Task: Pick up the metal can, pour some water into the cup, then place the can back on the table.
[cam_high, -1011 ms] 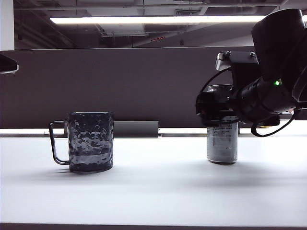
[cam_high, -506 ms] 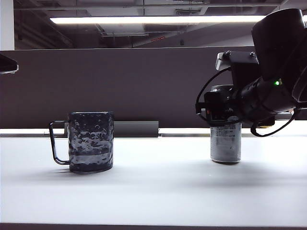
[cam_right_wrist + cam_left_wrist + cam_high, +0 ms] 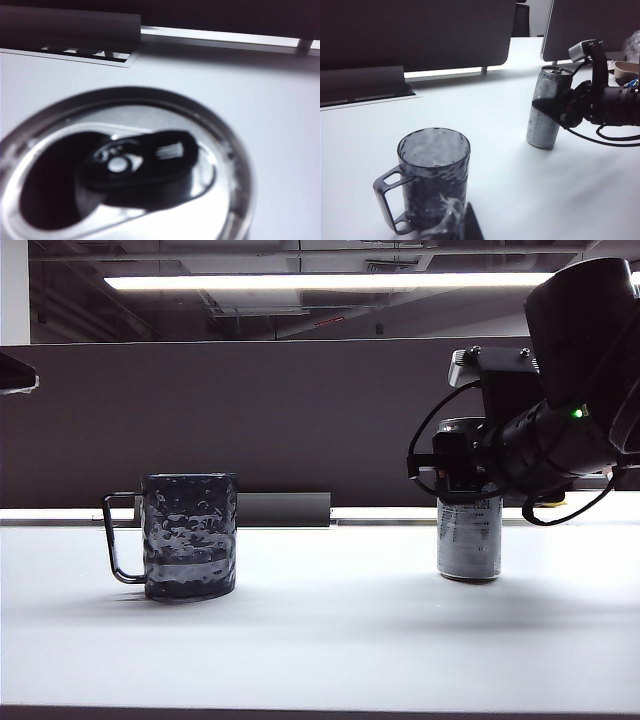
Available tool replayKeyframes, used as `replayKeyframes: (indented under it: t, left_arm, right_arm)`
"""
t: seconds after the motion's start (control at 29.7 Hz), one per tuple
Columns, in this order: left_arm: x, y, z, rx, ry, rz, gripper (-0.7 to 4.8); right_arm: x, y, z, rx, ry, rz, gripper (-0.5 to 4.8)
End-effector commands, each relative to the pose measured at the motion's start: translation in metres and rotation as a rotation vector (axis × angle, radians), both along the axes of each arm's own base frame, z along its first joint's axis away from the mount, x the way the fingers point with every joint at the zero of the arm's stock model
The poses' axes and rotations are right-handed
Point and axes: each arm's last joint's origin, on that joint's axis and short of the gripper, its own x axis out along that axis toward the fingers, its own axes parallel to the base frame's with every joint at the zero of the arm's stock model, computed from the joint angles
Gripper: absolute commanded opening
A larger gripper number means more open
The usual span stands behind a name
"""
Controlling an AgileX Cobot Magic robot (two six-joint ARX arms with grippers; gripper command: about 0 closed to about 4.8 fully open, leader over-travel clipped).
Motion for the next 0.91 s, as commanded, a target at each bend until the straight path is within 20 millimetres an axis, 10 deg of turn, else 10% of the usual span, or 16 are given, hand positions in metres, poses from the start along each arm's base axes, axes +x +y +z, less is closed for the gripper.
replayKeyframes:
  t: [0.03, 0.91]
  left_arm:
    - [0.000, 0.000, 0.001, -0.005, -0.011, -0.001, -0.05]
    - [0.000, 0.000, 0.001, -0.005, -0.011, 0.002, -0.05]
  right_arm:
    - [0.001, 0.001, 0.003, 0.015, -0.018, 0.009, 2.37]
    - [0.010, 0.023, 0.044, -0.023, -0.158, 0.321, 2.37]
